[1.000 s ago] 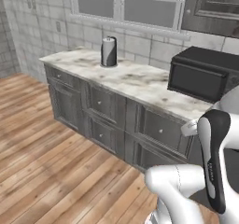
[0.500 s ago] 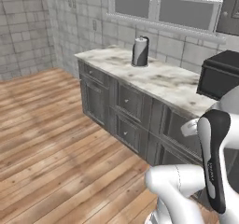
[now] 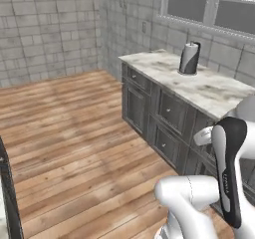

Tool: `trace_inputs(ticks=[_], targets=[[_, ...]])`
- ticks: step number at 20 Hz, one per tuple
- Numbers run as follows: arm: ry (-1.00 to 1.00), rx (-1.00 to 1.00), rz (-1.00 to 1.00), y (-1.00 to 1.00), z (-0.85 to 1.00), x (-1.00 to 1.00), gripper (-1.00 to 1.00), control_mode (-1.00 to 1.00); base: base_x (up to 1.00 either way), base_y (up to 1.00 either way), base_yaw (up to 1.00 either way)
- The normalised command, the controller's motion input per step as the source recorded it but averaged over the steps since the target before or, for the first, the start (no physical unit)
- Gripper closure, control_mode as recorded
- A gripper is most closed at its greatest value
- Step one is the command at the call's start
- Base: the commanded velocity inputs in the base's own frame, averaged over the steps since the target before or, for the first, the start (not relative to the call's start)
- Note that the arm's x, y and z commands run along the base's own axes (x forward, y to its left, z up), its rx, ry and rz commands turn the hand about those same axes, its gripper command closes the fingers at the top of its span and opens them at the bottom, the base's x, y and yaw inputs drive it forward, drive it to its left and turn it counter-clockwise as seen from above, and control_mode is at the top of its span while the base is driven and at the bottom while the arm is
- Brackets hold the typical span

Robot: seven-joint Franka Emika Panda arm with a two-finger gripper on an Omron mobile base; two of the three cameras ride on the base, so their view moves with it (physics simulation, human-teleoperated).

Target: Four empty soda cans are scattered around the kitchen. Gather all the cans and cluster them next to the stove for recycling.

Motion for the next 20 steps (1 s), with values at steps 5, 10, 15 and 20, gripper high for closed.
trace_inputs(ticks=[5, 10, 15, 20], targets=[[0.00, 0.00, 0.00, 0.00, 0.00, 0.00, -1.00, 1.00, 0.60, -0.05, 0.44], [0.00, 0.00, 0.00, 0.00, 0.00, 0.00, -1.00, 1.00, 0.73, -0.09, 0.31], [0.00, 0.00, 0.00, 0.00, 0.00, 0.00, -1.00, 1.00, 0.98, -0.14, 0.03], [0.00, 0.00, 0.00, 0.00, 0.00, 0.00, -1.00, 1.00, 1.00, -0.23, 0.01]])
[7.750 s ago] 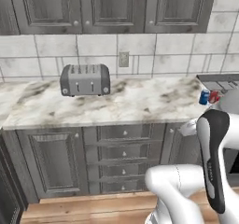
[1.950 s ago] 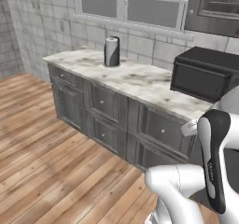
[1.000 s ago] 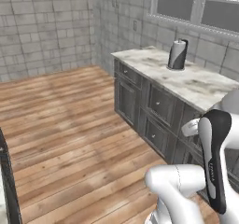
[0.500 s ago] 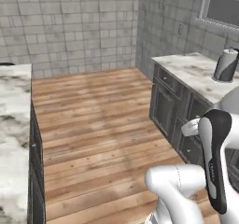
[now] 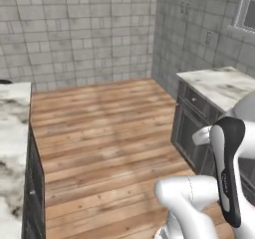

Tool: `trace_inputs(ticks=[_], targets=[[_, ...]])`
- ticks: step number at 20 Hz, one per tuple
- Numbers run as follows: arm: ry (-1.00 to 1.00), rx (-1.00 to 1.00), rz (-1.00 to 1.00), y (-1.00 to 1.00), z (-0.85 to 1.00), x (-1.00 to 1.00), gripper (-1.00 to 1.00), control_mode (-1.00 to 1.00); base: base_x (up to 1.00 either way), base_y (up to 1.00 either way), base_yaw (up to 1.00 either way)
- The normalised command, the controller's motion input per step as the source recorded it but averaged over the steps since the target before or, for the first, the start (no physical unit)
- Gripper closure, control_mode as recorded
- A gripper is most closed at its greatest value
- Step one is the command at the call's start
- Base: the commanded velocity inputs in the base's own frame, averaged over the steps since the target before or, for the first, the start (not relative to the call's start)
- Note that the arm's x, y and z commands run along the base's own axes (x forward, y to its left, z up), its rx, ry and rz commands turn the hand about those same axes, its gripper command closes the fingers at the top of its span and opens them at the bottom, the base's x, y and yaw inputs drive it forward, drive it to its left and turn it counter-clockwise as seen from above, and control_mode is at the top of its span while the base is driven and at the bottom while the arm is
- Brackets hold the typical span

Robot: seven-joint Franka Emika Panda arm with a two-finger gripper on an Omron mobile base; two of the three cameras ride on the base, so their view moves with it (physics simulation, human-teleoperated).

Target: Four empty soda cans are scattered around the kitchen. Gather all the cans and cluster them next to the stove for recycling.

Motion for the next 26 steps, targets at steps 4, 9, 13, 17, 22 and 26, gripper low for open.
trace_inputs(ticks=[4, 9, 13, 17, 22, 26], targets=[[0.00, 0.00, 0.00, 0.00, 0.00, 0.00, -1.00, 1.00, 1.00, -0.17, 0.02], [0.00, 0.00, 0.00, 0.00, 0.00, 0.00, -1.00, 1.00, 1.00, -0.08, 0.02], [0.00, 0.00, 0.00, 0.00, 0.00, 0.00, -1.00, 1.00, 1.00, 0.00, 0.00], [0.00, 0.00, 0.00, 0.00, 0.00, 0.00, -1.00, 1.00, 1.00, 0.00, 0.00], [0.00, 0.00, 0.00, 0.00, 0.00, 0.00, -1.00, 1.00, 1.00, 0.00, 0.00], [0.00, 0.00, 0.00, 0.00, 0.00, 0.00, -1.00, 1.00, 1.00, 0.00, 0.00]])
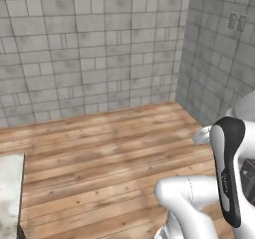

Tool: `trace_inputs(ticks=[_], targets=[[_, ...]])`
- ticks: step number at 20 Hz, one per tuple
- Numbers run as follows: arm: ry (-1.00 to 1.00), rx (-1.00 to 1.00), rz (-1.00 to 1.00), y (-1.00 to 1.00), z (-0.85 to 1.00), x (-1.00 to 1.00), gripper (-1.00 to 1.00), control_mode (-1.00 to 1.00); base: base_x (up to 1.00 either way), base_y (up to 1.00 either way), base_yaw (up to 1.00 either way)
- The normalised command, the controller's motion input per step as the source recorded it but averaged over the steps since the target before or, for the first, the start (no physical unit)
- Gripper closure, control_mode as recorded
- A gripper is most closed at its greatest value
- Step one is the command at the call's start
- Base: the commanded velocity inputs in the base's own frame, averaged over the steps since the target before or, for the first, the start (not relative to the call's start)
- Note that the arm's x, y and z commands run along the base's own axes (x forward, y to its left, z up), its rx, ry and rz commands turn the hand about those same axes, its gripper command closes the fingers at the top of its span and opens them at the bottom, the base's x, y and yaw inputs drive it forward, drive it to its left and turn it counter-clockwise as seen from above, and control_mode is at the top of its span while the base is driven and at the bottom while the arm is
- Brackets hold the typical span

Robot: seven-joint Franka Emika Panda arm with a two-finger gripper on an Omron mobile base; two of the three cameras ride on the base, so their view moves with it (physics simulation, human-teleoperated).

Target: Four empty soda cans are scattered around the kitchen. Gather all the cans and cluster them next to the stove for recycling.

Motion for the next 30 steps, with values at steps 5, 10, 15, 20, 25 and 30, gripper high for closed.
trace_inputs(ticks=[5, 10, 15, 20, 25, 30], targets=[[0.00, 0.00, 0.00, 0.00, 0.00, 0.00, -1.00, 1.00, 1.00, 0.00, 0.00], [0.00, 0.00, 0.00, 0.00, 0.00, 0.00, -1.00, 1.00, 1.00, 0.00, 0.03], [0.00, 0.00, 0.00, 0.00, 0.00, 0.00, -1.00, 1.00, 1.00, 0.00, 0.08], [0.00, 0.00, 0.00, 0.00, 0.00, 0.00, -1.00, 1.00, 0.96, 0.00, 0.20], [0.00, 0.00, 0.00, 0.00, 0.00, 0.00, -1.00, 1.00, 0.39, 0.19, 0.39], [0.00, 0.00, 0.00, 0.00, 0.00, 0.00, -1.00, 1.00, 0.20, 0.65, 0.41]])
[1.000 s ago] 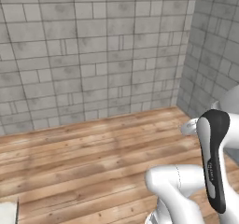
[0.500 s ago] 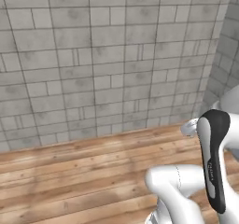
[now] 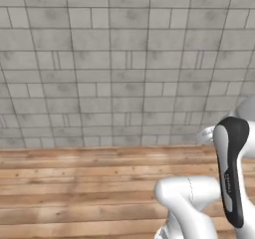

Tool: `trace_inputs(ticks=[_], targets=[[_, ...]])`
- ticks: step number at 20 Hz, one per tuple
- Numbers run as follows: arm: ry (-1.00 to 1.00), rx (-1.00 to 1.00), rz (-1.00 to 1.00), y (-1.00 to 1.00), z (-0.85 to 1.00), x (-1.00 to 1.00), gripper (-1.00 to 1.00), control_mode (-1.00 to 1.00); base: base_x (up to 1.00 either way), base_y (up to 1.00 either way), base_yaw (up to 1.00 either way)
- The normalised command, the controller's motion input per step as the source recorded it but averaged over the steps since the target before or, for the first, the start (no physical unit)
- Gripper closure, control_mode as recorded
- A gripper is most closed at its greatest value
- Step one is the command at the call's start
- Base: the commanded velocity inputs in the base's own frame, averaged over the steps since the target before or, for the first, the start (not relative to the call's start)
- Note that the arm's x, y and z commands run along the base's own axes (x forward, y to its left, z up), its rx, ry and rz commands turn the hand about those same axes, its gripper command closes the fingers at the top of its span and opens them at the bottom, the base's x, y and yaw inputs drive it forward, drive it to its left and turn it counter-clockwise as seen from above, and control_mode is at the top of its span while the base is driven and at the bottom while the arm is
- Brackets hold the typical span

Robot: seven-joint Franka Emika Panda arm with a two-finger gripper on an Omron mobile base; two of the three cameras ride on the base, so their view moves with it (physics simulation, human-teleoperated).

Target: Four empty soda cans are scattered around the kitchen. Gather all the cans and cluster them next to the stove for recycling.

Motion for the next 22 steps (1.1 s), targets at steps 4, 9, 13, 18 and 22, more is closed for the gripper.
trace_inputs(ticks=[4, 9, 13, 18, 22], targets=[[0.00, 0.00, 0.00, 0.00, 0.00, 0.00, -1.00, 1.00, 0.26, 0.22, 0.32], [0.00, 0.00, 0.00, 0.00, 0.00, 0.00, -1.00, 1.00, 0.62, -0.01, 0.32], [0.00, 0.00, 0.00, 0.00, 0.00, 0.00, -1.00, 1.00, 0.89, 0.00, 0.34], [0.00, 0.00, 0.00, 0.00, 0.00, 0.00, -1.00, 1.00, 0.82, 0.00, 0.35], [0.00, 0.00, 0.00, 0.00, 0.00, 0.00, -1.00, 1.00, 0.63, 0.51, 0.29]])
